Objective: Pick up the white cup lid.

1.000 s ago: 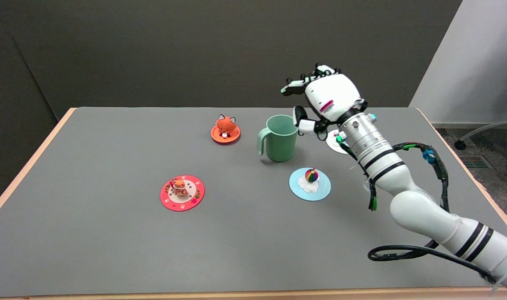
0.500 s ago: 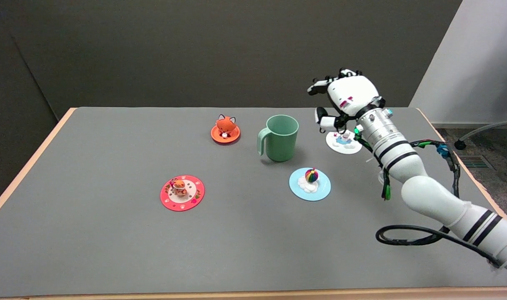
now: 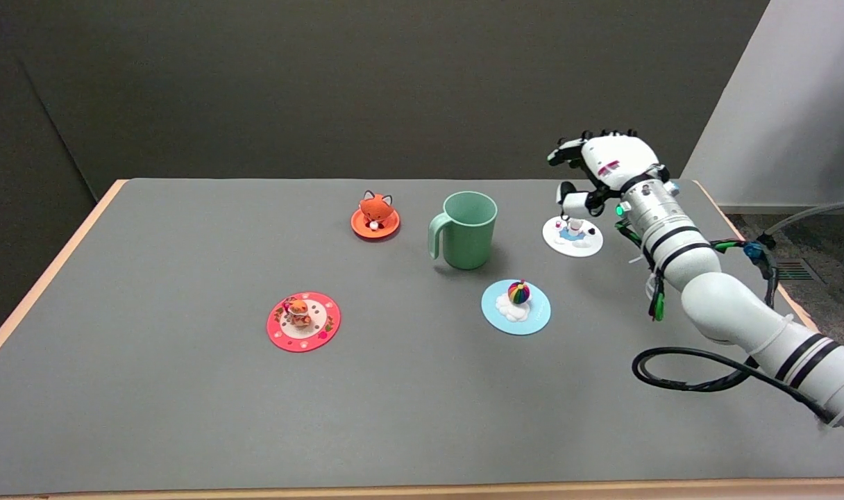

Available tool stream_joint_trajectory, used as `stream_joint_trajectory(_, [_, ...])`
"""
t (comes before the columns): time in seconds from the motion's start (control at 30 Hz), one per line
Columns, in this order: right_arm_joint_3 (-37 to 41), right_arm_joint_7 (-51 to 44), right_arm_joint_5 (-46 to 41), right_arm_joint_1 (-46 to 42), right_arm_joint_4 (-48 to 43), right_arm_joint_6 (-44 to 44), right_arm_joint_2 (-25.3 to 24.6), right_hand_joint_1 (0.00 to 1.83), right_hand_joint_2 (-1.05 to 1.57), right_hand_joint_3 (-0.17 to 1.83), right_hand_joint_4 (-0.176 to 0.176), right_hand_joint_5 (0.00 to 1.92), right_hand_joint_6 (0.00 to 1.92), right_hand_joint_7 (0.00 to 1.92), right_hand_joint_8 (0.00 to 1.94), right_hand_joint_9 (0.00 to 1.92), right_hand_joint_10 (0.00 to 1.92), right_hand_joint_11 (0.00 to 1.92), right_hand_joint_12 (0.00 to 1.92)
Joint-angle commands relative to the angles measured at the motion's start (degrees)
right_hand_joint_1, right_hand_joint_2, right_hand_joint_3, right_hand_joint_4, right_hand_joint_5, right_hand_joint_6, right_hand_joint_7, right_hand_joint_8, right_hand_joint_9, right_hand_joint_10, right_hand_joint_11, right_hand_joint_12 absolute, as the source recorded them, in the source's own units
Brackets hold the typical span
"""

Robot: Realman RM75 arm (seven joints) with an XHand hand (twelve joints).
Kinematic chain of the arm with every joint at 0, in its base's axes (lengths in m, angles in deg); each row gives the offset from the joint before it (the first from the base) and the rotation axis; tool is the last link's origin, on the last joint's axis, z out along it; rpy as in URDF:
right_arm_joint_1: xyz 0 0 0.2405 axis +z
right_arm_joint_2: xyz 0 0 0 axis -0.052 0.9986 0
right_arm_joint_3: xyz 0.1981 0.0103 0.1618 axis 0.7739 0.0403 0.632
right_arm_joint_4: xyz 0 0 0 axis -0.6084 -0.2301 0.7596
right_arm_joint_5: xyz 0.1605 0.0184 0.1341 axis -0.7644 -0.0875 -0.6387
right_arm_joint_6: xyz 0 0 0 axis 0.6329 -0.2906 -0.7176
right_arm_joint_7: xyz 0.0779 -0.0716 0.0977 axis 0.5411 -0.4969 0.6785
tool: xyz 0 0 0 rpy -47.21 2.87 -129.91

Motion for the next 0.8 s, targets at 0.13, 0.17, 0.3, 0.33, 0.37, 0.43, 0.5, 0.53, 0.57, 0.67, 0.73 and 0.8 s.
stream_joint_trajectory(0.13, [-2.6, -0.16, -11.44, 2.42, -6.76, 0.99, 1.18, 0.84, 0.82, 0.87, 0.139, 0.71, 0.2, 0.84, 0.22, 0.9, 0.23, 0.44, 1.17])
stream_joint_trajectory(0.17, [-2.96, -0.16, -11.48, 2.62, -6.76, 1.03, 1.18, 0.84, 0.82, 0.86, 0.132, 0.7, 0.2, 0.85, 0.22, 0.91, 0.24, 0.45, 1.17])
stream_joint_trajectory(0.3, [-5.33, -0.16, -11.29, 3.77, -6.91, 1.15, 1.18, 0.85, 0.8, 0.87, 0.116, 0.68, 0.2, 0.85, 0.22, 0.93, 0.25, 0.45, 1.18])
stream_joint_trajectory(0.33, [-5.96, -0.24, -11.16, 4.1, -7.08, 1.15, 1.18, 0.85, 0.8, 0.87, 0.114, 0.68, 0.2, 0.85, 0.22, 0.93, 0.25, 0.44, 1.19])
stream_joint_trajectory(0.37, [-6.61, -0.43, -11.09, 4.44, -7.31, 1.15, 1.18, 0.85, 0.8, 0.87, 0.114, 0.68, 0.2, 0.85, 0.22, 0.93, 0.25, 0.43, 1.21])
stream_joint_trajectory(0.43, [-8.12, -0.56, -10.88, 5.5, -7.96, 1.15, 1.18, 0.84, 0.79, 0.87, 0.114, 0.68, 0.2, 0.84, 0.21, 0.92, 0.25, 0.4, 1.23])
stream_joint_trajectory(0.5, [-9.34, -0.6, -9.7, 6.41, -8.94, 1.07, 1.18, 0.84, 0.79, 0.87, 0.113, 0.68, 0.2, 0.83, 0.21, 0.92, 0.25, 0.37, 1.25])
stream_joint_trajectory(0.53, [-9.91, -0.64, -8.89, 6.74, -9.43, 0.91, 1.18, 0.82, 0.76, 0.92, 0.113, 0.68, 0.19, 0.84, 0.19, 0.9, 0.26, 0.34, 1.2])
stream_joint_trajectory(0.57, [-10.34, -0.64, -8.15, 6.97, -9.97, 0.67, 1.18, 0.81, 0.74, 0.96, 0.11, 0.69, 0.18, 0.84, 0.17, 0.88, 0.26, 0.3, 1.17])
stream_joint_trajectory(0.67, [-11.78, -0.64, -7.33, 8.01, -11.32, 0.15, 1.18, 0.81, 0.74, 0.95, 0.104, 0.69, 0.18, 0.82, 0.17, 0.85, 0.26, 0.25, 1.15])
stream_joint_trajectory(0.73, [-12.43, -0.64, -6.81, 8.61, -12.1, -0.29, 1.18, 0.81, 0.74, 0.95, 0.098, 0.69, 0.18, 0.81, 0.17, 0.83, 0.27, 0.23, 1.14])
stream_joint_trajectory(0.8, [-12.71, -0.64, -6.09, 9.17, -13.02, -1.2, 1.18, 0.81, 0.74, 0.95, 0.094, 0.69, 0.18, 0.81, 0.17, 0.82, 0.27, 0.21, 1.13])
